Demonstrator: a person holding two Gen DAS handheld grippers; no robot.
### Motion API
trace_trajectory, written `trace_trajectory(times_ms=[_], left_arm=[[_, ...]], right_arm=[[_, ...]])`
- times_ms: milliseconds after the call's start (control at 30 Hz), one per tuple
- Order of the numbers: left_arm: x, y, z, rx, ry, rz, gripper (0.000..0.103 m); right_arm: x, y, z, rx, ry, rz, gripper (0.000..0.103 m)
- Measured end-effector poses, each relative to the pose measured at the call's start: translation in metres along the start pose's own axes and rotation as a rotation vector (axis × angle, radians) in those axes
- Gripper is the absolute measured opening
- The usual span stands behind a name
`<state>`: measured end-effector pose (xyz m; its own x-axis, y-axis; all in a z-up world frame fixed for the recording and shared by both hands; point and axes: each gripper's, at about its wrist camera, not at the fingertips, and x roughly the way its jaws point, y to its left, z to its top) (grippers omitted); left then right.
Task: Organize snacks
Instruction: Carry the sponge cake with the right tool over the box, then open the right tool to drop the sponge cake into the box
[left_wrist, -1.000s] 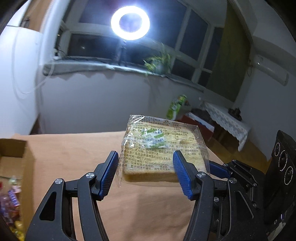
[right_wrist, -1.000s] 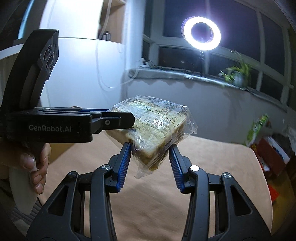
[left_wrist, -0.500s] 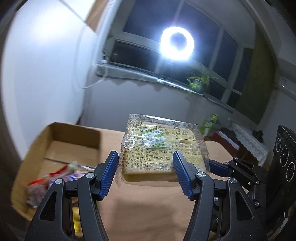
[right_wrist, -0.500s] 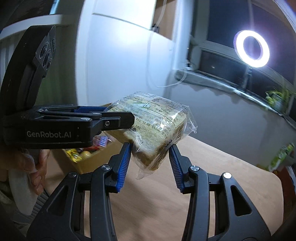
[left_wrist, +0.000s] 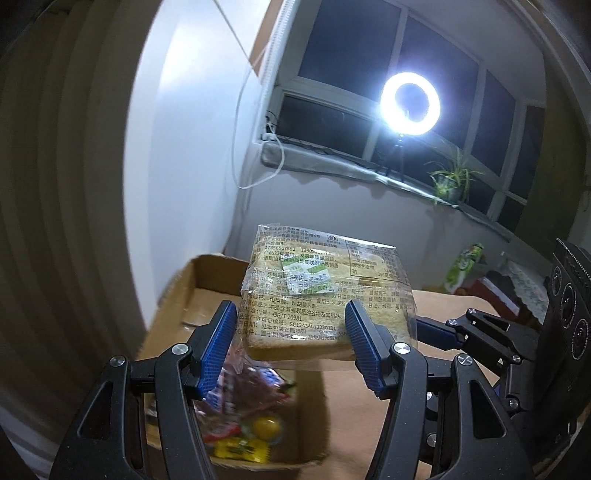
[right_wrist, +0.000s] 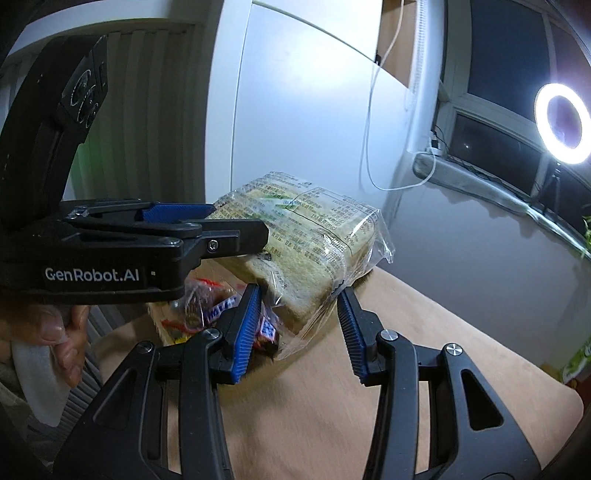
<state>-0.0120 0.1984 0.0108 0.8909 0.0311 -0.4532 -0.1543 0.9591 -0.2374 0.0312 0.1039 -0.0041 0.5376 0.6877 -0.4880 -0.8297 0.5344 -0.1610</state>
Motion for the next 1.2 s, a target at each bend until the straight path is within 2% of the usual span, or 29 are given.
trace_trajectory(times_ms=[333, 400, 433, 467, 500, 533, 567, 633, 700, 767, 900, 1200], left_arm=[[0.033, 0.024, 0.009, -0.001, 0.036, 0.036, 0.060], [0.044, 0.029, 0.006, -0.010, 0.060, 0.039, 0.060], [0.050, 0.033, 0.002, -0.022, 0.077, 0.055, 0.061], [0.053, 0.037, -0.001, -0.032, 0.090, 0.071, 0.065], [0.055, 0.040, -0.006, -0.045, 0.096, 0.087, 0.071], [0.054, 0.043, -0.014, -0.058, 0.098, 0.100, 0.080], [0.051, 0.045, -0.020, -0.062, 0.095, 0.106, 0.081], [0.043, 0.048, -0.030, -0.066, 0.093, 0.127, 0.081], [0.036, 0.050, -0.033, -0.076, 0.087, 0.155, 0.082], [0.028, 0.050, -0.033, -0.079, 0.074, 0.181, 0.087], [0.017, 0.043, -0.026, -0.063, 0.069, 0.251, 0.090], [-0.017, 0.013, -0.020, -0.051, 0.014, 0.239, 0.090]], right_arm=[[0.053, -0.012, 0.007, 0.003, 0.035, 0.030, 0.048], [0.070, -0.016, 0.003, 0.015, 0.071, 0.043, 0.052], [0.080, -0.018, -0.001, 0.021, 0.115, 0.045, 0.060], [0.083, -0.019, -0.006, 0.028, 0.131, 0.027, 0.061], [0.080, -0.022, -0.010, 0.041, 0.122, 0.021, 0.062], [0.077, -0.023, -0.013, 0.050, 0.114, 0.022, 0.068], [0.072, -0.023, -0.017, 0.057, 0.107, 0.017, 0.079], [0.062, -0.025, -0.022, 0.066, 0.086, -0.005, 0.087], [0.052, -0.026, -0.025, 0.081, 0.074, -0.013, 0.091], [0.044, -0.026, -0.027, 0.089, 0.069, -0.023, 0.102], [0.030, -0.028, -0.031, 0.102, 0.074, -0.093, 0.103], [-0.006, -0.035, -0.050, 0.172, 0.084, -0.165, 0.103]])
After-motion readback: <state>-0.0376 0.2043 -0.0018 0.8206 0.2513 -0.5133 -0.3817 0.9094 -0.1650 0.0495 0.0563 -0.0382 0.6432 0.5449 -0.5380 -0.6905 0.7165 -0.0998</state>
